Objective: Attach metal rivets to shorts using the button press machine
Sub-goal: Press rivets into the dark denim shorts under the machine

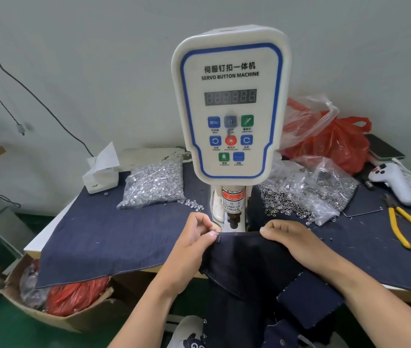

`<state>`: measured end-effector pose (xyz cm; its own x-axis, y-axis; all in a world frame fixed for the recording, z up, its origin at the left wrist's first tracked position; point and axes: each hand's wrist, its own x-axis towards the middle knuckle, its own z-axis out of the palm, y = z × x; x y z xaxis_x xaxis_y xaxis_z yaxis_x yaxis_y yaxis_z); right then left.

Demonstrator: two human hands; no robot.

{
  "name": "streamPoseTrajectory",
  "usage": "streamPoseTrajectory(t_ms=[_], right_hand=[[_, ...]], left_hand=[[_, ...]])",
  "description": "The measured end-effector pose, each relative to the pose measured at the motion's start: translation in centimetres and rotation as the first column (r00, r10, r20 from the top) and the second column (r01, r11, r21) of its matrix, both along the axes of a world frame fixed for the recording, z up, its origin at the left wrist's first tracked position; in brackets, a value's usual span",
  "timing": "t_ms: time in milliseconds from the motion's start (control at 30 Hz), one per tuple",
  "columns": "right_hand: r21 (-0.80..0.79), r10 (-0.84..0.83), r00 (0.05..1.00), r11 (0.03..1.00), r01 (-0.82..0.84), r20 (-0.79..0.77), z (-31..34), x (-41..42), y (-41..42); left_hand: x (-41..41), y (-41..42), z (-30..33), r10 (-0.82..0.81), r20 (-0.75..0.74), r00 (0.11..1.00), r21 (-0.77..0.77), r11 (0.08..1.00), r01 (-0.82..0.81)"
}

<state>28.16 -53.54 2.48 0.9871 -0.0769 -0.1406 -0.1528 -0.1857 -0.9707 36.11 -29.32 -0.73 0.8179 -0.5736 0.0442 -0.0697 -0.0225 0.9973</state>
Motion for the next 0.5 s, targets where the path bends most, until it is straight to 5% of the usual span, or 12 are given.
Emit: streamPoseTrajectory(t_ms=[500], right_hand=[[-0.081, -0.017, 1.0, 0.997, 0.015, -0.021, -0.37, -0.05, -0.32]], left_hand=[[-0.29, 0.02, 0.19, -0.031, 0.043, 0.999, -0.03, 0.999, 0.033]])
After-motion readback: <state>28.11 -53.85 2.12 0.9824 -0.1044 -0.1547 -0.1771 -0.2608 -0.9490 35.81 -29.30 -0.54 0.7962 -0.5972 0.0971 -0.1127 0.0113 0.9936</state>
